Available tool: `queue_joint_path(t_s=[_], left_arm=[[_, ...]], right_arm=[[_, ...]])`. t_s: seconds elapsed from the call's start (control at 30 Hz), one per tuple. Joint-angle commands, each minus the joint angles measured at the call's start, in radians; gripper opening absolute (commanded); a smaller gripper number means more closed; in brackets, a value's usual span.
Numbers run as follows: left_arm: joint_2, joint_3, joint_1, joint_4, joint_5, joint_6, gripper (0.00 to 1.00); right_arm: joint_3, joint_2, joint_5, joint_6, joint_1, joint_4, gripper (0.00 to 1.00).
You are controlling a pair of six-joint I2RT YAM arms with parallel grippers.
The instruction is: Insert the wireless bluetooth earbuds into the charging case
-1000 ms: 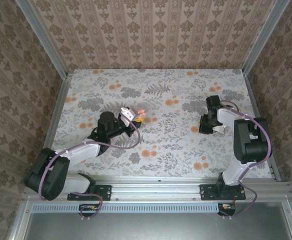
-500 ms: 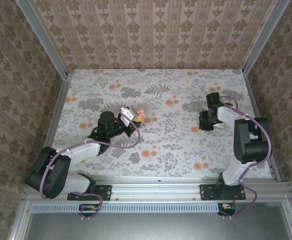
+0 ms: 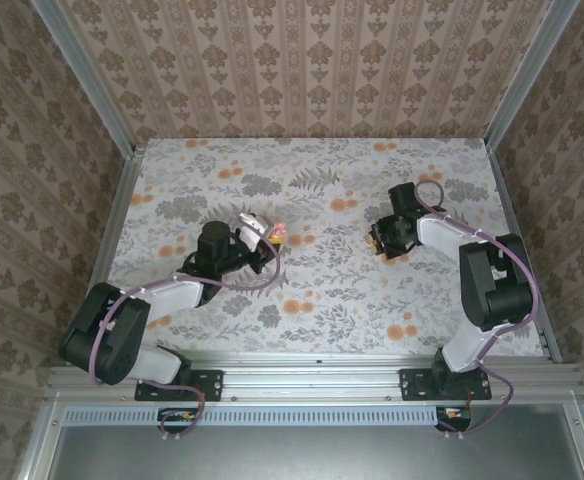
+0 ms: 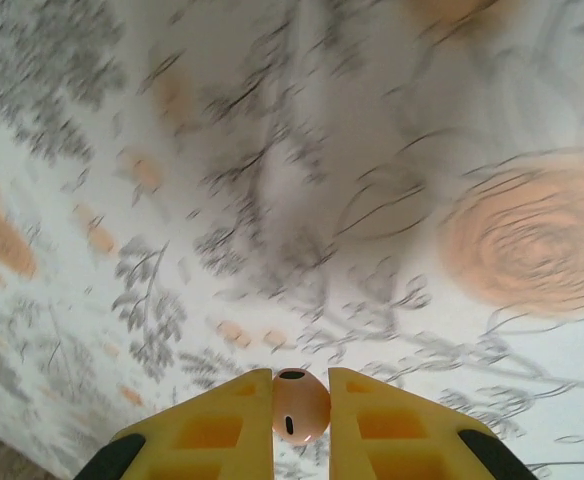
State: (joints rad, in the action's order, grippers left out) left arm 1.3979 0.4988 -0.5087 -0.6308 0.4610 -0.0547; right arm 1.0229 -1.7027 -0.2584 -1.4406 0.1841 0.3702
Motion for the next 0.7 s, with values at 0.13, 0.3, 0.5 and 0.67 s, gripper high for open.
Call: queue_joint_path(t_s=[0.13,0.3,0.5,0.67], left_arm=[[0.022,0.045,0.007,0.025,0.098,0.075,0.10],[0.035,0.075,0.011,0.047,0.159,0.081,0.10],[0.067,0.124,0.013,0.072,0.291,0.060,0.10],[0.070,0.154,0.013,0.101,0.341,0.049,0.10]], right_arm=[[0.127,0.074,-0.084,0.262,0.057,-0.035,0.19],[0.146,0.124,-0.090,0.428,0.088,-0.060,0.20],[0.140,0.198,-0.069,0.630,0.123,-0.083,0.19],[0.185,0.233,-0.038,0.816,0.162,-0.035,0.20]])
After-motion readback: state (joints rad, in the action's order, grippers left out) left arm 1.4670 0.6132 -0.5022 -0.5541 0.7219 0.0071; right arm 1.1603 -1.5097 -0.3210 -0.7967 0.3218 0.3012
